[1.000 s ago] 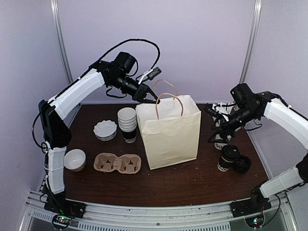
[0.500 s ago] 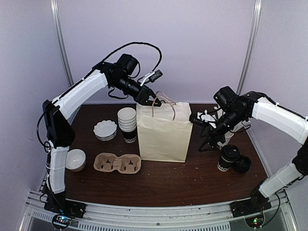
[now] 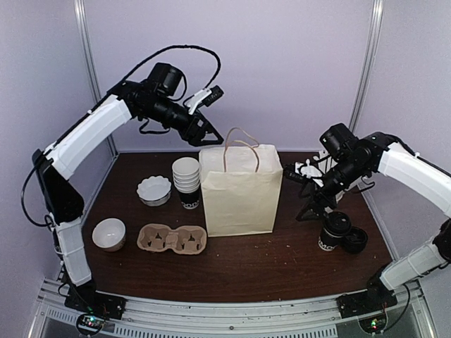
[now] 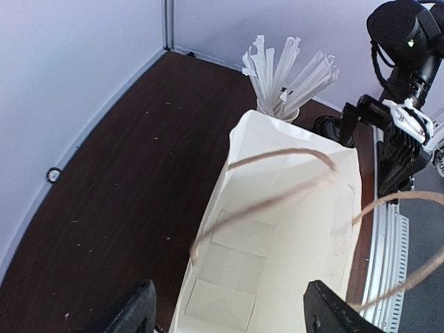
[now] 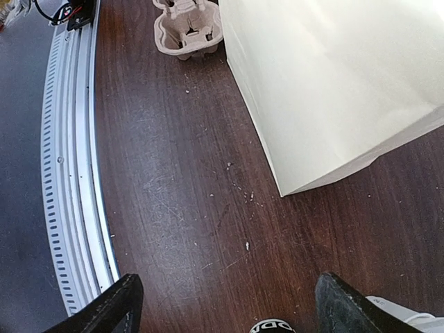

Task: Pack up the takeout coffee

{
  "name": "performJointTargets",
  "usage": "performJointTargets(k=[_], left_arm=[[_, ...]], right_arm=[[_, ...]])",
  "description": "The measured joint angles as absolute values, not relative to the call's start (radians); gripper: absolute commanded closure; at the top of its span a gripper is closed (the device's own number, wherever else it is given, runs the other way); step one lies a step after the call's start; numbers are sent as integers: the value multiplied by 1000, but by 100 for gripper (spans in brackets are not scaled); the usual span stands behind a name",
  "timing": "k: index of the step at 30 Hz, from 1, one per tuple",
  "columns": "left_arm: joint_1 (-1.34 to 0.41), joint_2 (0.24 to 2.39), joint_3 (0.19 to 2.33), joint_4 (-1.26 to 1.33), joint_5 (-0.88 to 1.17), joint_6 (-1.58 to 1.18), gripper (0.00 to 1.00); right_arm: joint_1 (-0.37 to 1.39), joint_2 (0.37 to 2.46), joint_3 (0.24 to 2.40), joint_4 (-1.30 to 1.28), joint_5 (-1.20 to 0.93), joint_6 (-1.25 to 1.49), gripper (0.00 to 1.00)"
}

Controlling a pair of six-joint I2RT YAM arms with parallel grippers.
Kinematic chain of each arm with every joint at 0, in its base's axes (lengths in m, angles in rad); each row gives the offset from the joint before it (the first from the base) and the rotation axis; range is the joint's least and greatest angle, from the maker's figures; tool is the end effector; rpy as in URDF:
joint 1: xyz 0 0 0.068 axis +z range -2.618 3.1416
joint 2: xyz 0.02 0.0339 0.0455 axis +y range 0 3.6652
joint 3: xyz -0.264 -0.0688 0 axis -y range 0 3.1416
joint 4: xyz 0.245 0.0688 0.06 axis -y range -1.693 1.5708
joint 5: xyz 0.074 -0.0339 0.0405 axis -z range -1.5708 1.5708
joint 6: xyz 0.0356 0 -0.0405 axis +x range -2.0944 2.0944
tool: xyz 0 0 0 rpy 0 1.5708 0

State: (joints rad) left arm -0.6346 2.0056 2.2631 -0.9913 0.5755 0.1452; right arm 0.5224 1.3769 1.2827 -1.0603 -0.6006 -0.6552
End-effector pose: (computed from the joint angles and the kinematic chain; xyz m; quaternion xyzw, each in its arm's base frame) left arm 0.3348 -0.2705 0.4038 0.4397 0.7665 -0.3460 0.3152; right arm 0.2157 0.1474 0.3147 -0.5699 0.7433 0.2757 0.2162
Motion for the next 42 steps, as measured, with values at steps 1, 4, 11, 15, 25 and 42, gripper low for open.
performJointTargets(k=[1,4,11,15,25,42], left_arm=[[-635,1956,2224,-991,546,150,23],[-635,1779,2085,-993,458,160,24],[-635,1456,1684,-1058,228,68,43],[-638,1431,1465,-1108,180,-38,50],[-654,1460,1237,-1146,57,-188,59],[-490,1614,1134,-1049,-60,-328,54]], right_arm=[[522,1361,1279,-1061,-600,-656,10],[522,1310,1262,-1064,-600,-660,10],[522,1237,1182,-1043,-582,-660,10],[522,1224,1137,-1011,-578,-659,10],[521,1219,1087,-963,-579,-659,10],[514,1171,1037,-921,-579,-658,10]])
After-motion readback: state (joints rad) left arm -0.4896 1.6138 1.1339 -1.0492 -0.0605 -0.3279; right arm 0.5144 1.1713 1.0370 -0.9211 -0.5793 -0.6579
